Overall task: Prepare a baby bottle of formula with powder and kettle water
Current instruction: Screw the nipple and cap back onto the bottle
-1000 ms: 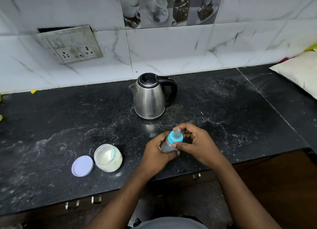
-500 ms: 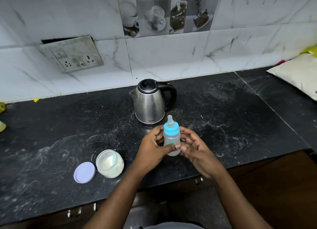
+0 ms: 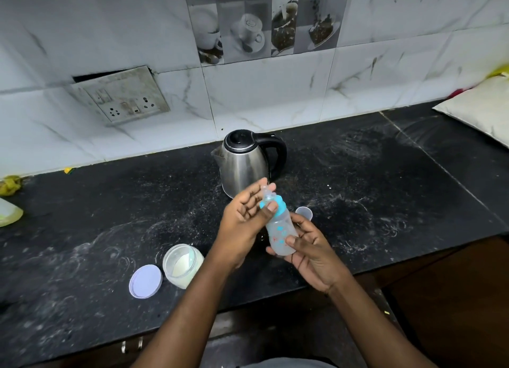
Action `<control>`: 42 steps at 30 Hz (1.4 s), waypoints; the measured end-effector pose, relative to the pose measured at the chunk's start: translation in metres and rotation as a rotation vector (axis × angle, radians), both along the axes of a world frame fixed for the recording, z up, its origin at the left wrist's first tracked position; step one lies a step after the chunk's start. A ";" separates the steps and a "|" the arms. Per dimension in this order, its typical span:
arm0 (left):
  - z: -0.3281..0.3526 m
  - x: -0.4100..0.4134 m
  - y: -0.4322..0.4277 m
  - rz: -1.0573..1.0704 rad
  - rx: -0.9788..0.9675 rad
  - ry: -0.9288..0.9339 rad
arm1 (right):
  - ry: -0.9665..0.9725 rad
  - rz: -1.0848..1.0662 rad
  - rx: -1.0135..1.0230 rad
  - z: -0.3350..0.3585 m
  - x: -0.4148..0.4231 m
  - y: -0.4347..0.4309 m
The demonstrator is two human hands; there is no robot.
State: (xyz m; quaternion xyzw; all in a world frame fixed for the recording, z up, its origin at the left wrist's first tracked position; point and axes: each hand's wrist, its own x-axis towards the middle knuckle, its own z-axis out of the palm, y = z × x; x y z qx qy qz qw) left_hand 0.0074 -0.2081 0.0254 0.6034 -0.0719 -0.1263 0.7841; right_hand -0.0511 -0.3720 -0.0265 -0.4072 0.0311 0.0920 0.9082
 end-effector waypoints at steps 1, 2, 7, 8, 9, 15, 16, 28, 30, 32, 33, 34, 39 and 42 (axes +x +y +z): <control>0.003 0.001 -0.001 0.014 -0.005 0.002 | -0.003 -0.005 -0.014 0.000 0.000 0.000; 0.005 0.002 -0.001 0.023 0.007 -0.002 | -0.002 -0.015 -0.030 -0.001 -0.001 0.000; 0.004 0.004 -0.007 0.117 0.073 -0.017 | -0.053 -0.128 -0.191 -0.005 -0.001 0.004; 0.004 0.004 -0.009 0.137 0.076 -0.023 | -0.069 -0.158 -0.230 -0.005 -0.001 0.005; 0.005 0.003 -0.011 0.155 0.076 -0.029 | -0.077 -0.187 -0.257 -0.003 -0.001 0.005; 0.006 -0.001 -0.017 0.146 0.073 -0.048 | -0.040 -0.230 -0.180 -0.003 -0.002 0.006; 0.006 -0.001 -0.016 0.133 0.057 -0.044 | -0.018 -0.219 -0.122 -0.003 -0.003 0.006; 0.005 -0.005 -0.010 -0.095 0.000 0.033 | 0.234 -0.064 0.426 -0.006 -0.010 0.017; 0.006 -0.008 -0.016 -0.021 0.031 0.047 | 0.230 -0.053 0.433 -0.005 -0.009 0.019; 0.002 -0.009 -0.018 -0.007 0.044 0.044 | 0.227 -0.040 0.416 -0.008 -0.007 0.022; 0.000 -0.008 -0.016 -0.019 0.037 0.046 | 0.227 -0.039 0.412 -0.009 -0.007 0.023; -0.002 -0.007 -0.013 -0.045 0.022 0.049 | 0.226 -0.036 0.419 -0.010 -0.007 0.024; -0.001 -0.007 -0.010 -0.143 -0.045 0.084 | 0.211 -0.016 0.462 -0.011 -0.004 0.024; -0.004 -0.009 -0.019 -0.016 0.001 0.075 | 0.205 -0.042 0.444 -0.010 -0.003 0.025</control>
